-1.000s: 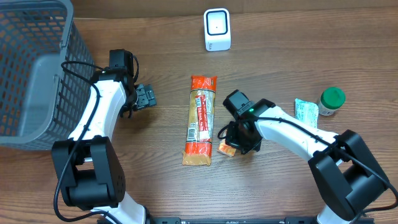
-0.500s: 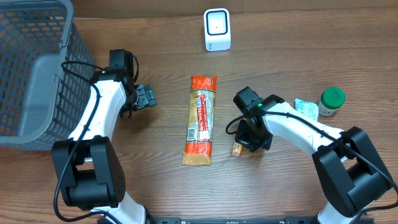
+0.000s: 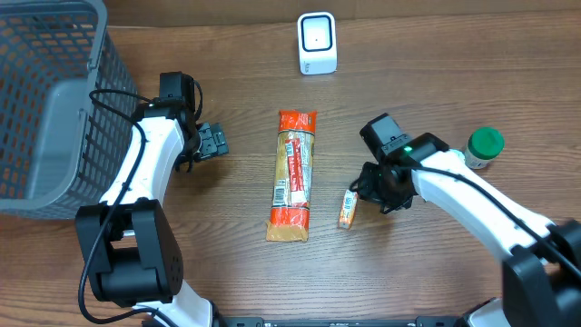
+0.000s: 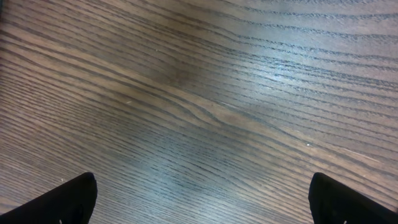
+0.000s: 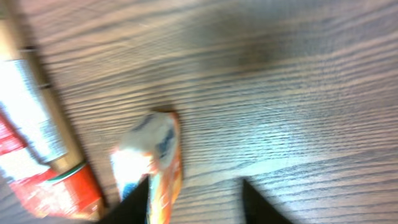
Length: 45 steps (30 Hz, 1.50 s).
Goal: Scan the item barcode
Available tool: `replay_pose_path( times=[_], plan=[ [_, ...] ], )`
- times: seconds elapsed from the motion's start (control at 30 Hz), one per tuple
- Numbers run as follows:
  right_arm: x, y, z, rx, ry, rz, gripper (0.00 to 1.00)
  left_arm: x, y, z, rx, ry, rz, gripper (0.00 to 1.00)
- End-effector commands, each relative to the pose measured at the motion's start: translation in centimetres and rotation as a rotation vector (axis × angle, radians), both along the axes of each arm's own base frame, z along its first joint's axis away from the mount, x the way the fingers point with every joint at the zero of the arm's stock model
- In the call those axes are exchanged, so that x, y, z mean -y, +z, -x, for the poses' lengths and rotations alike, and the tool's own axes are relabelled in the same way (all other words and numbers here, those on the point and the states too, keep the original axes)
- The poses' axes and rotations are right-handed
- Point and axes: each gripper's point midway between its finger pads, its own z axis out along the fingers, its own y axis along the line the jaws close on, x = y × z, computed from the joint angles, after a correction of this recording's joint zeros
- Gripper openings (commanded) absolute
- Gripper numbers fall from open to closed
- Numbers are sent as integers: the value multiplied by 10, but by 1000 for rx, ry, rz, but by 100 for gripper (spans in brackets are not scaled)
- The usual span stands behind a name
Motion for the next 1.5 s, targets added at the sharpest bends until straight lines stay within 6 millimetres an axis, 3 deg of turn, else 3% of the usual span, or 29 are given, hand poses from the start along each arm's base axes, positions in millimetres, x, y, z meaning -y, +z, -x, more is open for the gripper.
replay_pose_path(
  times=[0.0,0.3,0.53,0.97,1.1,1.27,1.47],
  plan=[
    [-3,18,-8,83,80,-19,75,0,1,0,4,-1,7,100],
    [-11,20,-10,92,91,-56,82,0,1,0,4,-1,7,100],
    [-23,27,-8,114,233,-113,82,0,1,0,4,-1,7,100],
    [-22,27,-7,103,228,-110,89,0,1,0,4,-1,7,100],
    [-20,25,-4,78,193,-105,88,0,1,0,4,-1,7,100],
    [-34,12,7,68,185,-108,77,0,1,0,4,-1,7,100],
    [-31,-1,4,152,83,39,77,0,1,0,4,-2,7,100]
  ],
)
